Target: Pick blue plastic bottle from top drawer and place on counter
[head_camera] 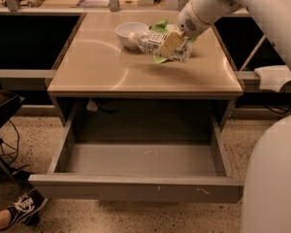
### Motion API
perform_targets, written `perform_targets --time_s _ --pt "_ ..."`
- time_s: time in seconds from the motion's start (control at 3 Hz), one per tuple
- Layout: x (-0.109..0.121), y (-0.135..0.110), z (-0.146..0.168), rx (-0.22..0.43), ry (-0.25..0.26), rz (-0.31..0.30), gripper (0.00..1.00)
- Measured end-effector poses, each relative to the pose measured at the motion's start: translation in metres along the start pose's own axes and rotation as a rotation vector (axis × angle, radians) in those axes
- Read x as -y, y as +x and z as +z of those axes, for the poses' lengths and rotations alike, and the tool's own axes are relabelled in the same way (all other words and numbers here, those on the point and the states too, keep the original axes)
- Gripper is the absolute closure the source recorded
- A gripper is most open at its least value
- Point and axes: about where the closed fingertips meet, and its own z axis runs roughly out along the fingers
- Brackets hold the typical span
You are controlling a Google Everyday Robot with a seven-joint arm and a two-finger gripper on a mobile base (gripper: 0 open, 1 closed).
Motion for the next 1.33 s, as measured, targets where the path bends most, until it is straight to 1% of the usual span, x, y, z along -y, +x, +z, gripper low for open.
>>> perform_targets --time_s 0.67,1.0,1.33 --pt "0.0000 0.0000 0.0001 0.000 0.000 0.000 0.11" --pt "0.0000 0.0000 0.0001 0.000 0.000 0.000 0.00" --pt "0.0000 0.0000 0.0001 0.000 0.000 0.000 0.00"
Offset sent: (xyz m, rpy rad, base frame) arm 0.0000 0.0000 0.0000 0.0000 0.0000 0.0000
